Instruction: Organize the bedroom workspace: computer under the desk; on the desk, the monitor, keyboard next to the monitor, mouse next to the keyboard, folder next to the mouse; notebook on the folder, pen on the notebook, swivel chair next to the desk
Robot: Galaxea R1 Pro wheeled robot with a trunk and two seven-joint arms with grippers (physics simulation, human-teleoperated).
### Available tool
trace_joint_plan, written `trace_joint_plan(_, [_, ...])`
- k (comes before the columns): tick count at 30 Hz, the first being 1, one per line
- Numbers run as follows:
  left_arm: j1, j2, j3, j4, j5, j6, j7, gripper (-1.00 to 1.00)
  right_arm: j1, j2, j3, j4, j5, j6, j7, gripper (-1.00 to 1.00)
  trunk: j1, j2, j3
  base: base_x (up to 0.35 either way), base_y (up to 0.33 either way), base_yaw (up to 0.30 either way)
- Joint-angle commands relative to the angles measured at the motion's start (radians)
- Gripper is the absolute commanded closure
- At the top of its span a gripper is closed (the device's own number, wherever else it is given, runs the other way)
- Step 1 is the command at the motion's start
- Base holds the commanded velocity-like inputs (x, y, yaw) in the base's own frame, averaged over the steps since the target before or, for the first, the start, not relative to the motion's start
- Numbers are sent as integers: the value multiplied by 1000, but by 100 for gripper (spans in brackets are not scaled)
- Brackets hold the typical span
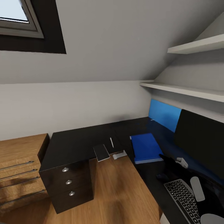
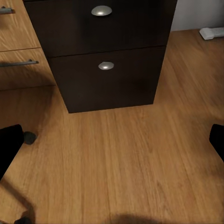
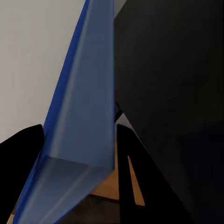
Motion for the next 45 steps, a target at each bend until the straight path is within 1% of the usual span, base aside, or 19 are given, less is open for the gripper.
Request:
trace_joint_plan(1, [-1,0,2,0,-11,-2,10,-100,-1,0,-3,0,-5,2,-14,100,0,-1,-1,0,0,0])
trace_joint_plan(4, [-1,0,2,0,-11,-2,10,-100,-1,0,-3,0,-5,-5,-43,100,0,-1,-1,0,0,0])
trace_joint_plan(9, [-1,0,2,0,-11,-1,10,-100,-1,-1,-4,0,-7,-10,-50,100,0,-1,-1,65,-51,0])
trace_joint_plan(13, [-1,0,2,0,-11,-1,10,-100,-1,-1,-4,-1,-8,-13,-28,100,0,-1,-1,163,-166,0])
trace_joint_plan(17, [-1,0,2,0,-11,-1,10,-100,-1,-2,-4,-2,-7,-12,34,100,0,-1,-1,60,-56,0])
trace_joint_plan(21, [-1,0,2,0,-11,-2,10,-100,-1,-3,-3,0,-6,-12,76,100,0,-1,-1,14,-13,0])
trace_joint_plan(28, [-1,0,2,0,-11,-2,10,-100,-1,-1,-3,0,-5,-13,86,100,0,-1,-1,19,-2,0])
trace_joint_plan(38, [-1,0,2,0,-12,-2,9,-100,-1,0,-2,4,-3,-15,81,100,0,-1,-1,148,-54,0])
trace_joint_plan(45, [-1,-1,0,0,-13,2,4,-100,-1,-2,-3,61,-3,-15,78,100,0,-1,-1,12,-6,0])
